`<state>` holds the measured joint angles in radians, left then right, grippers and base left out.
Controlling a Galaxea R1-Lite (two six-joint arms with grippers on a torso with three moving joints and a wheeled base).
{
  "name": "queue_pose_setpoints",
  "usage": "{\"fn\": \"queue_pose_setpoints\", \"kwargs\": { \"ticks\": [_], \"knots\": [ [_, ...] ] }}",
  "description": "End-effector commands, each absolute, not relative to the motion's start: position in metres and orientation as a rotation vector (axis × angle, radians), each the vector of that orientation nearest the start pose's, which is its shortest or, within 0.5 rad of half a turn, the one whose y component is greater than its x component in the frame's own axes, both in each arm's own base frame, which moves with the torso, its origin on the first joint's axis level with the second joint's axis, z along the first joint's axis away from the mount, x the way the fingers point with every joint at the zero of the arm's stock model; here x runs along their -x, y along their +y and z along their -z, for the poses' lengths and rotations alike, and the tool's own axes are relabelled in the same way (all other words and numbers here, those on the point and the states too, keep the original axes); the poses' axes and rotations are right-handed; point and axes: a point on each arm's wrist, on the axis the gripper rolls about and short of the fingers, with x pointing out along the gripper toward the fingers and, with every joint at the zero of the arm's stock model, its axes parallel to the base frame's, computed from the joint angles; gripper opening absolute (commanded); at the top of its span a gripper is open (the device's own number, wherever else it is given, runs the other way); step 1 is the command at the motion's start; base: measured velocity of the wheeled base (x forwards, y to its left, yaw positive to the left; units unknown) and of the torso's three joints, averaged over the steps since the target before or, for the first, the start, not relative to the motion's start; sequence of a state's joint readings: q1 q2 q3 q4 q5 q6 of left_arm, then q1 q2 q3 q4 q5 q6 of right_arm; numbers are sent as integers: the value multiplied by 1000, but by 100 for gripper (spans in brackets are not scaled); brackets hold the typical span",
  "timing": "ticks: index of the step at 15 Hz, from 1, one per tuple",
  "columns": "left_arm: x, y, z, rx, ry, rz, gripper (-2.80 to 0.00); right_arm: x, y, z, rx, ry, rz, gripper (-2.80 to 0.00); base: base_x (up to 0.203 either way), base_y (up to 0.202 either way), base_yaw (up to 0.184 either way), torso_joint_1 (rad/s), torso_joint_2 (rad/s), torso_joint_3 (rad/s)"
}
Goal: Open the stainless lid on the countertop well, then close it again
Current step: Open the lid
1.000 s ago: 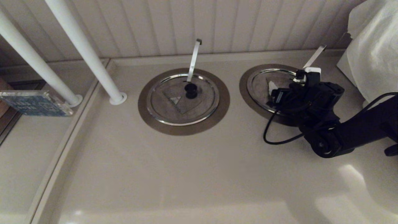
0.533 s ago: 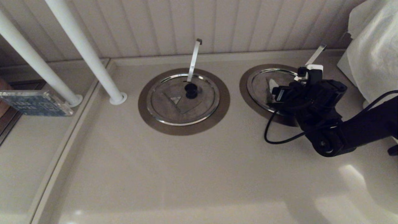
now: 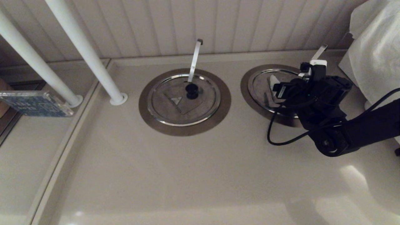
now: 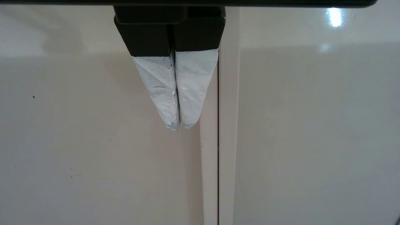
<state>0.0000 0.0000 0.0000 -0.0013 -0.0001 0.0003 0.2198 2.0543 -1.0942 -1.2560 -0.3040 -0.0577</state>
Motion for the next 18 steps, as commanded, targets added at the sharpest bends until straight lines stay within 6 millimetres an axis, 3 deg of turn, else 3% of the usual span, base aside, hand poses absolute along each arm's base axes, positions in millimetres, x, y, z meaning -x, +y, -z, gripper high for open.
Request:
{"fn": "queue_pose_setpoints", "kwargs": {
  "ticks": [1, 8, 18],
  "knots": [
    [23, 0, -76, -2, -3, 0, -280, -388, 83, -200, -21, -301, 85, 0, 0, 0, 0, 0, 0, 0],
    [23, 0, -76, -1, -4, 0, -280, -383, 96, -213, -7, -333, 58, 0, 0, 0, 0, 0, 0, 0],
    [23, 0, -76, 0, -3, 0, -280, -390, 111, -205, 25, -323, 38, 0, 0, 0, 0, 0, 0, 0]
  ]
}}
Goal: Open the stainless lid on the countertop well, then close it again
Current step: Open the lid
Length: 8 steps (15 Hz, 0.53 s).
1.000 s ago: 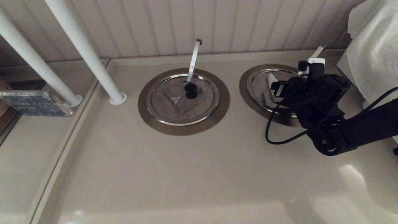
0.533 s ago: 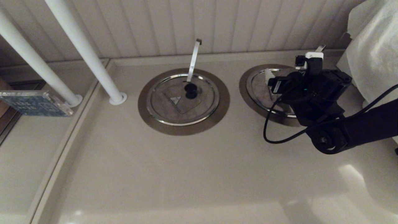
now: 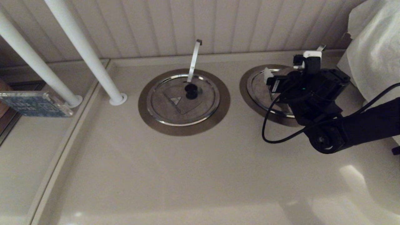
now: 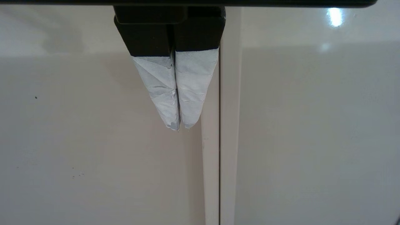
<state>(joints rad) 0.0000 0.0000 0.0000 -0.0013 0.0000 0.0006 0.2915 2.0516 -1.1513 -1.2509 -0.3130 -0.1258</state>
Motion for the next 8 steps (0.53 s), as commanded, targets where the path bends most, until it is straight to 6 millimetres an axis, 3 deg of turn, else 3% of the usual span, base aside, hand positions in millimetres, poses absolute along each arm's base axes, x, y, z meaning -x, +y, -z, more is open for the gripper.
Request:
{"fn": "queue_pose_setpoints", "kwargs": {
  "ticks": [1, 8],
  "knots": [
    [23, 0, -76, 0, -3, 0, -280, -392, 113, -201, 37, -315, 38, 0, 0, 0, 0, 0, 0, 0],
    [23, 0, -76, -2, -3, 0, -280, -394, 123, -196, 58, -308, 44, 0, 0, 0, 0, 0, 0, 0]
  ]
}}
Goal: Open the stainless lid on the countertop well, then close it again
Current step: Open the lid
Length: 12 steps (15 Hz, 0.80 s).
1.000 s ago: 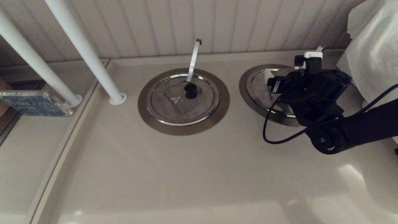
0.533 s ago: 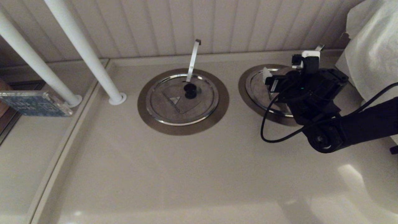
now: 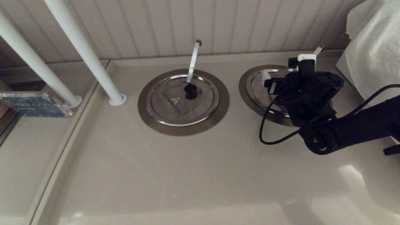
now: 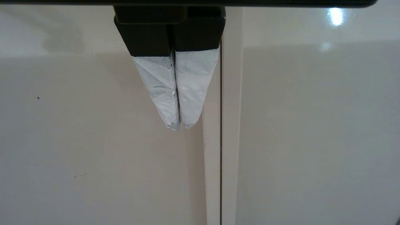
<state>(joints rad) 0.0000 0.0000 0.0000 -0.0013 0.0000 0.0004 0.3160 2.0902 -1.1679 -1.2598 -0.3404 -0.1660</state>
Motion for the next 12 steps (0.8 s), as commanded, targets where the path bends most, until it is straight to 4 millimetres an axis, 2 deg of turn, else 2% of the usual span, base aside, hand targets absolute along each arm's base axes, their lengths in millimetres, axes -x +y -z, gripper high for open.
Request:
{"fn": "queue_pose_setpoints", "kwargs": {
  "ticks": [1, 9, 12],
  "knots": [
    [23, 0, -76, -1, -2, 0, -280, -392, 124, -197, 57, -311, 40, 0, 0, 0, 0, 0, 0, 0],
    [23, 0, -76, -2, -3, 0, -280, -384, 139, -201, 44, -320, 22, 0, 0, 0, 0, 0, 0, 0],
    [23, 0, -76, -1, -2, 0, -280, -379, 150, -200, 38, -317, -7, 0, 0, 0, 0, 0, 0, 0]
  ]
}}
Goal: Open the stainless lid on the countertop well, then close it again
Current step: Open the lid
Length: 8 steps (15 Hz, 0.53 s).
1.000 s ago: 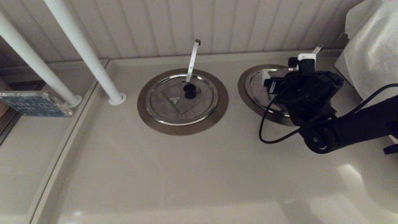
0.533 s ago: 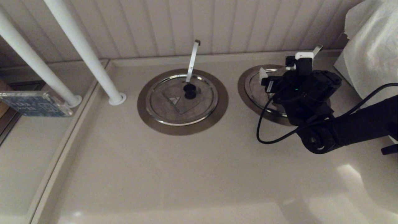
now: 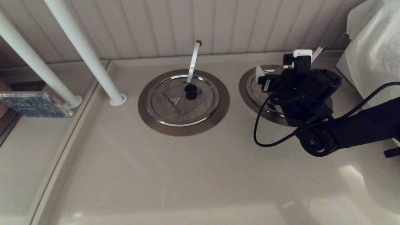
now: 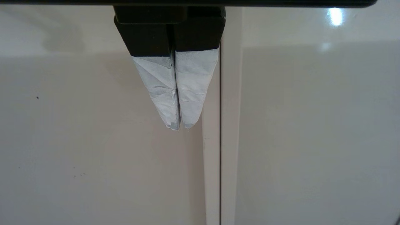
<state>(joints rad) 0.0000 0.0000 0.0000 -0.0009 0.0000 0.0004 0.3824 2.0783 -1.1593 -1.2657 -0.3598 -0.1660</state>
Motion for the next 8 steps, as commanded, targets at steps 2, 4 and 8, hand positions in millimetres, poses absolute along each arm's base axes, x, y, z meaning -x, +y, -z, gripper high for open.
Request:
{"fn": "queue_pose_setpoints", "kwargs": {
  "ticks": [2, 4, 8],
  "knots": [
    [23, 0, -76, -1, -3, 0, -280, -376, 157, -199, 39, -311, -26, 0, 0, 0, 0, 0, 0, 0],
    [23, 0, -76, 0, -3, 0, -280, -374, 162, -198, 39, -309, -39, 0, 0, 0, 0, 0, 0, 0],
    [23, 0, -76, -2, -3, 0, -280, -370, 169, -198, 36, -307, -58, 0, 0, 0, 0, 0, 0, 0]
  ]
}}
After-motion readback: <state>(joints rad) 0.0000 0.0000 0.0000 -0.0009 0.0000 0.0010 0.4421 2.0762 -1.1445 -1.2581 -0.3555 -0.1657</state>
